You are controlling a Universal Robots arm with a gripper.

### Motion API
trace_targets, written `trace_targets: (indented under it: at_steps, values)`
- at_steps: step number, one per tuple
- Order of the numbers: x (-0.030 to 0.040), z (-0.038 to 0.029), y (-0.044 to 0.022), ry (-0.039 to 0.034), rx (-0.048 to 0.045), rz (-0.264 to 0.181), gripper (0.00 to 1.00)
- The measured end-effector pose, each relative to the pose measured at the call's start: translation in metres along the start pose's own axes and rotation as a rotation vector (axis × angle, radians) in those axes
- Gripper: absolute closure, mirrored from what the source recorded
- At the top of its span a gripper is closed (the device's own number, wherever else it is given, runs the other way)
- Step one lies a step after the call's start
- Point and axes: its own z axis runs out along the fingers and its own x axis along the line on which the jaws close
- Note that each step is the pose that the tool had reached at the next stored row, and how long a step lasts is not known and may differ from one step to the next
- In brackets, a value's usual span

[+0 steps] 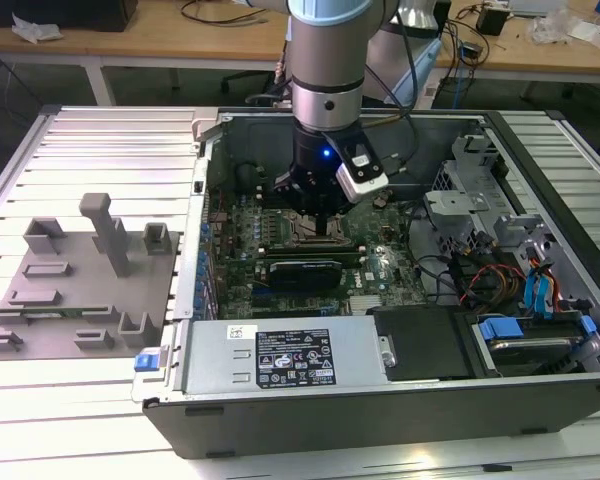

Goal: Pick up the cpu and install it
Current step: 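Install the second cpu locking lever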

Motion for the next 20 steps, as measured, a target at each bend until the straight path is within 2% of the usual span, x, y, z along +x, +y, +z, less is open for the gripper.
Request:
trace_targets:
  at_steps: [4,14,20]
  values:
    - [0.0043,0.0002,-0.0004,-0.0016,0.0000,-0.023,0.89]
    - [0.0049,0.0002,-0.0004,-0.0018,0.0001,-0.023,0.89]
    - [0.0104,0.0005,-0.0008,-0.0050,0.0000,-0.023,0.89]
